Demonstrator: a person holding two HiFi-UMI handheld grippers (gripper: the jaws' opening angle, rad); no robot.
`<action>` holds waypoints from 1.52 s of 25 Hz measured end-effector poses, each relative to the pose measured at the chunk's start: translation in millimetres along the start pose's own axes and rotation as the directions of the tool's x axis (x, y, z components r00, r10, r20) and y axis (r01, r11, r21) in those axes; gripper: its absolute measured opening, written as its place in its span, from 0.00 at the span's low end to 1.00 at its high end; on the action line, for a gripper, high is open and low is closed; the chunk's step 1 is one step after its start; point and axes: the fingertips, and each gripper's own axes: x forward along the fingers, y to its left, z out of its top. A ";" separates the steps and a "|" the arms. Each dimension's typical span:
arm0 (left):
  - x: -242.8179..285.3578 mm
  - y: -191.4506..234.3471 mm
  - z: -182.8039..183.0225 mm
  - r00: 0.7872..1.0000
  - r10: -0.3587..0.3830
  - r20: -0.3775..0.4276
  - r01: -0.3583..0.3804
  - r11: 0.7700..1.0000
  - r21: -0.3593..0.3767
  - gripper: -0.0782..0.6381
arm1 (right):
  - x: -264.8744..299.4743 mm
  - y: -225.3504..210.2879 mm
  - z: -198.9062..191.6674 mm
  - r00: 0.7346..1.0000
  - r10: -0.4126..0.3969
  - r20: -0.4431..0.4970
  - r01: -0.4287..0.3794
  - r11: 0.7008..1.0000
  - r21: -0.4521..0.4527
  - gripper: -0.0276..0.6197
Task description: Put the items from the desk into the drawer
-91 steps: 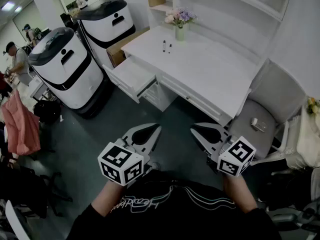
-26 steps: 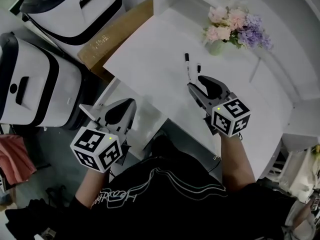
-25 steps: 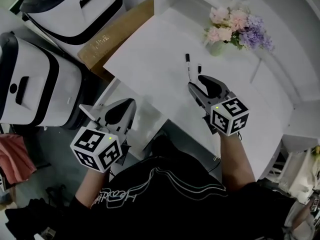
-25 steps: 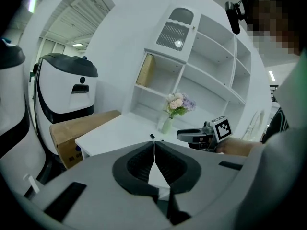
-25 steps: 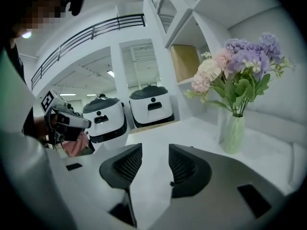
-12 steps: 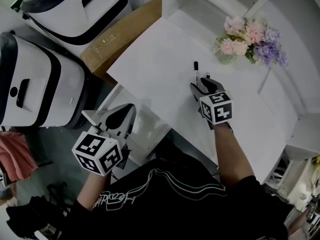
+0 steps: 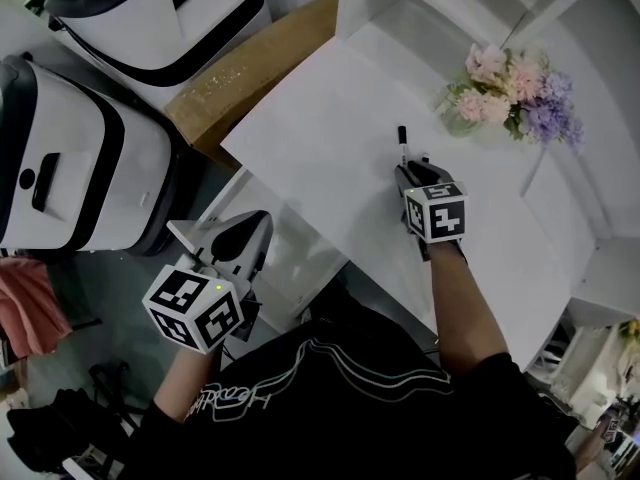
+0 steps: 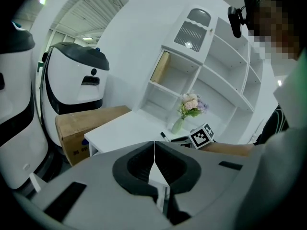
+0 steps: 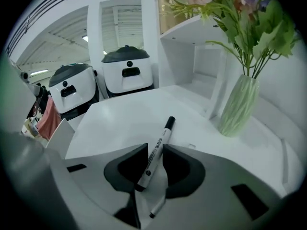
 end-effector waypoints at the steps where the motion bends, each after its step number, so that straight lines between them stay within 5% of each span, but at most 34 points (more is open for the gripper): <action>1: -1.8 2.4 -0.7 1.000 0.004 0.001 -0.004 1.000 -0.004 0.14 | 0.3 -0.1 -0.2 1.000 0.002 -0.005 -0.002 1.000 0.006 0.21; 10: -21.6 14.8 -5.1 0.999 0.036 0.020 -0.036 0.999 -0.030 0.14 | 0.3 -2.6 -0.5 0.999 0.026 -0.033 -0.023 0.994 0.106 0.19; 16: -38.4 20.3 -4.8 0.997 0.061 0.046 -0.059 0.997 -0.043 0.14 | -6.1 6.7 4.4 1.000 0.018 -0.023 -0.016 0.997 0.078 0.17; 22: -66.9 21.5 -12.8 0.992 0.100 0.075 -0.095 0.994 -0.061 0.14 | -36.0 62.8 29.4 0.988 0.142 0.063 -0.142 0.990 0.001 0.17; 31: -139.6 35.6 -41.2 0.970 0.208 0.122 -0.192 0.973 -0.129 0.14 | -74.1 210.2 45.0 0.893 0.437 0.108 -0.423 0.896 -0.133 0.17; 38: -191.2 46.4 -75.1 0.944 0.293 0.152 -0.260 0.943 -0.207 0.14 | -53.4 300.3 -3.7 0.834 0.549 -0.045 -0.545 0.810 -0.217 0.17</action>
